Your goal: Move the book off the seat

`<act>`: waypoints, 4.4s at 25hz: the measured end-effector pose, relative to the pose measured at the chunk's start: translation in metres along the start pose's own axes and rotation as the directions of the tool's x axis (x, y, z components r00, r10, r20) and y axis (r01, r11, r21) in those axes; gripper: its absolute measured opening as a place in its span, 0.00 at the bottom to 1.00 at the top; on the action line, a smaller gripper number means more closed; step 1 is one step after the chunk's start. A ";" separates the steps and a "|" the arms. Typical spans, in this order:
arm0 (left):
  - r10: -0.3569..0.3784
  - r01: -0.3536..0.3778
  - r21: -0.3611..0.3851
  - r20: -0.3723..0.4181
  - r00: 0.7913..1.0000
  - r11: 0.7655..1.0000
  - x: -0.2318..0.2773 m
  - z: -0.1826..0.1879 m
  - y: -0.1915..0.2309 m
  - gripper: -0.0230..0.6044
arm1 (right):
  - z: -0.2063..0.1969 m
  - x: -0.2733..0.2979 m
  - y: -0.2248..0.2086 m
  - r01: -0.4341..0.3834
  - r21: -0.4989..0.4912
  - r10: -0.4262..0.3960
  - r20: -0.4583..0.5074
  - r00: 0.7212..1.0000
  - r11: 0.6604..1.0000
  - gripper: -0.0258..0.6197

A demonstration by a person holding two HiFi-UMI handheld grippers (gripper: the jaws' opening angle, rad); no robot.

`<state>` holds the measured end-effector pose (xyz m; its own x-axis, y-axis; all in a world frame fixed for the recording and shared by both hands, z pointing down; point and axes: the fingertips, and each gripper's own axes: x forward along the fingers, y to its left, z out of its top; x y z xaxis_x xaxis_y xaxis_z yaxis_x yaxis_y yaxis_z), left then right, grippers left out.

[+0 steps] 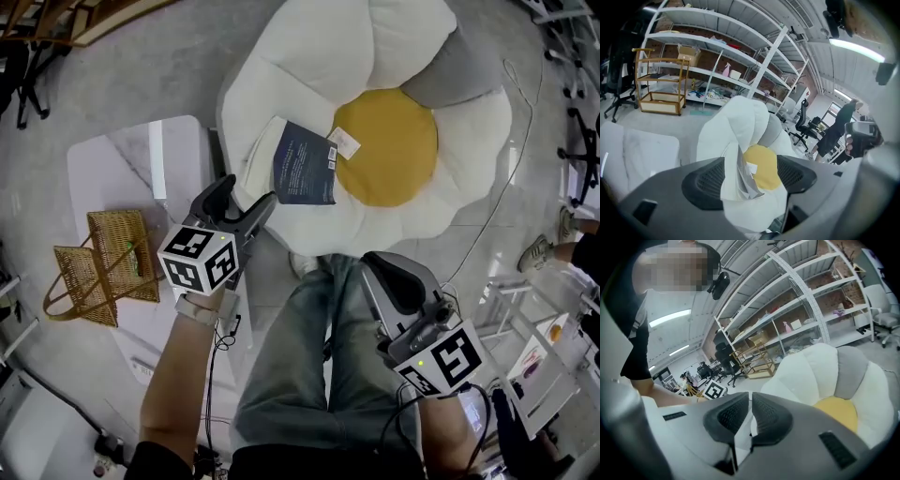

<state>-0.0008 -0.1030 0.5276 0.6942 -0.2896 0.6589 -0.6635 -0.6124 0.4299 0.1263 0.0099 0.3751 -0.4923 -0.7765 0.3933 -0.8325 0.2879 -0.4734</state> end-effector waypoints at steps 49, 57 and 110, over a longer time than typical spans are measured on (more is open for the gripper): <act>0.126 -0.136 -0.022 -0.246 0.961 0.990 0.115 -0.081 0.052 0.38 | -0.054 -0.012 -0.033 0.046 0.088 -0.044 -0.022 0.999 0.995 0.07; 0.083 -0.119 -0.170 -0.200 0.976 0.978 0.112 -0.072 0.030 0.31 | -0.053 -0.018 -0.038 0.019 0.078 -0.016 -0.043 0.999 0.997 0.07; 0.564 -0.344 -0.654 0.154 0.811 0.674 -0.307 -0.181 0.019 0.31 | -0.119 0.060 0.193 -0.690 -0.062 0.571 -0.511 0.643 0.721 0.07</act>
<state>-0.2769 0.1076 0.4456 0.2319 -0.6937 0.6819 -0.8686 0.1678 0.4662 -0.0934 0.0856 0.4009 -0.9216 -0.0483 0.3851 -0.2766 0.7779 -0.5642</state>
